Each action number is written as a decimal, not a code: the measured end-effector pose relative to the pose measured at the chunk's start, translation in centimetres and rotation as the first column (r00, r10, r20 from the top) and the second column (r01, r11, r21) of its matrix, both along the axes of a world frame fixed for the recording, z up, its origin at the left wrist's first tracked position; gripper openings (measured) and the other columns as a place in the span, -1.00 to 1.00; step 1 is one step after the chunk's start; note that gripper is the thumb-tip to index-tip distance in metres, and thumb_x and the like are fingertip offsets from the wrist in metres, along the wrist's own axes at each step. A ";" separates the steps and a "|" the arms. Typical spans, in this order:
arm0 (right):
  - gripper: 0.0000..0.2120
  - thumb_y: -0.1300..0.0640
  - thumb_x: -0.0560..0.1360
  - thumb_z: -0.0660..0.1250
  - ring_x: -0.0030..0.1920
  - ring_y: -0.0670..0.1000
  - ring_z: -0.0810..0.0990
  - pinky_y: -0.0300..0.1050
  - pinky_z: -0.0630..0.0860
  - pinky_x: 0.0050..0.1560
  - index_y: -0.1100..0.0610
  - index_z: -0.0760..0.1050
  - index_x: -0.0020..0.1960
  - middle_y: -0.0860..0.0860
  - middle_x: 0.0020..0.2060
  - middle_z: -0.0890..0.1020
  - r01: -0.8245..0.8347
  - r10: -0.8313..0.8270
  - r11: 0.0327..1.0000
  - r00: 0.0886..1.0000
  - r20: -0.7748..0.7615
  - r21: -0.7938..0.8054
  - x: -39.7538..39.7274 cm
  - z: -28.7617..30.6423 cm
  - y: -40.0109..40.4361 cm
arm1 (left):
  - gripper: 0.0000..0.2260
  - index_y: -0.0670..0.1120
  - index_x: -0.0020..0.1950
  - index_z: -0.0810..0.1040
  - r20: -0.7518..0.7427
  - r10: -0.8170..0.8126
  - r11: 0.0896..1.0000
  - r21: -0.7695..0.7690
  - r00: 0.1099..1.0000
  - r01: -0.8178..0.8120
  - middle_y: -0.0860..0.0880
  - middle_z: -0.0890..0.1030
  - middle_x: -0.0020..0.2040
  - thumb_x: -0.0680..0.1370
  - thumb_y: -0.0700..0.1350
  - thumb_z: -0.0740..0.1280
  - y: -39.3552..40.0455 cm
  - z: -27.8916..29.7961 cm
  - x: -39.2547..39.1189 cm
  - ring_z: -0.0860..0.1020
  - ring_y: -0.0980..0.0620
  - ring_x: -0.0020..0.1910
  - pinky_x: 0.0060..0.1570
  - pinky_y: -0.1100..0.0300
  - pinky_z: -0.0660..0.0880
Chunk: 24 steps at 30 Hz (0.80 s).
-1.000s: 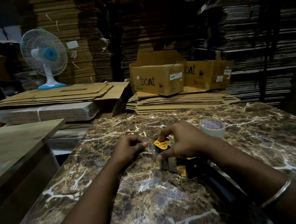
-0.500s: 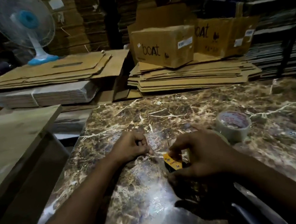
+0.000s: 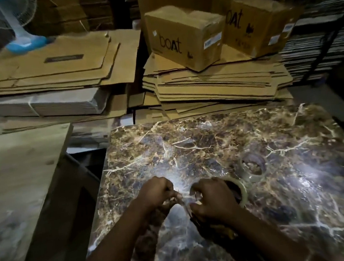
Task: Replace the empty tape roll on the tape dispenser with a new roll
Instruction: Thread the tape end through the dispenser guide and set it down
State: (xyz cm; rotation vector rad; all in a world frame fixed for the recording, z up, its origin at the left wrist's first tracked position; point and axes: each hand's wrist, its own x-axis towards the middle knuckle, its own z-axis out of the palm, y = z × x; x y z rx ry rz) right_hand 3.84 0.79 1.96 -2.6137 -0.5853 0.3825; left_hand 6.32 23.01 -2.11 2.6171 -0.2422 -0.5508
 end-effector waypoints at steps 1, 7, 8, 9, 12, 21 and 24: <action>-0.55 -0.33 0.33 0.24 -0.13 0.04 0.61 -0.08 0.47 0.04 -0.07 0.68 -0.03 -0.07 -0.21 0.58 0.006 -0.006 1.000 1.000 0.007 -0.012 0.1 -0.3 0.2 | -0.53 -0.14 -0.32 0.61 -0.001 0.010 1.000 -0.004 1.000 -0.010 -0.09 0.67 -0.33 0.39 0.26 0.25 0.1 -0.2 -0.1 0.61 -0.01 -0.33 -0.23 -0.05 0.55; -0.64 -0.31 0.32 0.41 -0.04 0.13 0.50 -0.06 0.36 -0.07 -0.03 0.72 -0.17 0.04 -0.13 0.48 0.053 -0.045 0.991 0.997 0.067 -0.125 -0.2 -2.0 2.3 | -0.54 -0.12 -0.33 0.63 -0.046 0.072 0.989 -0.123 0.996 -0.077 -0.08 0.63 -0.36 0.33 0.31 0.37 0.1 -0.1 -0.3 0.59 0.00 -0.36 -0.30 0.02 0.47; -0.66 -0.28 0.35 0.40 -0.01 0.14 0.48 -0.05 0.36 -0.05 -0.02 0.72 -0.17 0.04 -0.11 0.46 0.063 -0.053 0.987 0.996 0.068 -0.145 -0.4 -2.2 2.6 | -0.50 -0.12 -0.32 0.64 -0.060 0.071 0.987 -0.137 0.996 -0.079 -0.08 0.64 -0.35 0.31 0.34 0.33 0.1 0.1 -0.2 0.59 0.00 -0.34 -0.29 0.03 0.47; -0.69 -0.23 0.38 0.38 -0.01 0.15 0.47 -0.04 0.34 -0.06 -0.01 0.71 -0.18 0.04 -0.11 0.45 0.078 -0.066 0.984 0.995 0.081 -0.163 -0.6 -2.4 2.9 | -0.48 -0.13 -0.30 0.65 -0.085 0.063 0.988 -0.136 0.994 -0.074 -0.09 0.65 -0.33 0.29 0.35 0.29 0.0 0.3 -0.1 0.60 -0.01 -0.31 -0.27 0.03 0.47; -0.79 -0.08 0.40 0.40 -0.05 0.15 0.48 -0.06 0.28 -0.11 0.03 0.70 -0.27 0.02 -0.14 0.43 0.157 -0.142 0.979 0.983 0.119 -0.131 -1.2 -3.2 3.3 | -0.52 -0.18 -0.33 0.60 -0.131 0.045 0.987 -0.149 0.990 -0.064 -0.10 0.61 -0.36 0.29 0.27 0.31 0.6 -0.3 0.3 0.62 -0.09 -0.28 -0.23 -0.02 0.52; -0.77 0.04 0.41 0.37 0.00 0.12 0.42 -0.06 0.19 -0.05 0.09 0.61 -0.37 0.00 -0.06 0.45 0.273 -0.263 0.959 0.956 0.126 -0.070 -2.5 -4.1 3.7 | -0.70 -0.21 -0.40 0.66 -0.338 0.296 0.794 -0.434 0.894 -0.426 -0.25 0.69 -0.36 0.39 -0.02 0.57 3.3 -1.3 -1.1 0.72 -0.16 -0.30 -0.36 0.16 0.59; -0.77 0.05 0.43 0.36 0.02 0.12 0.41 -0.04 0.22 -0.02 0.10 0.62 -0.36 0.01 -0.05 0.46 0.280 -0.272 0.958 0.955 0.117 -0.055 -2.6 -3.6 3.8 | -0.47 -0.37 -0.28 0.63 -0.548 0.483 0.631 -0.322 0.683 -0.705 -0.29 0.64 -0.38 0.44 0.15 0.49 2.1 -1.6 -2.4 0.63 -0.15 -0.46 -0.44 0.19 0.53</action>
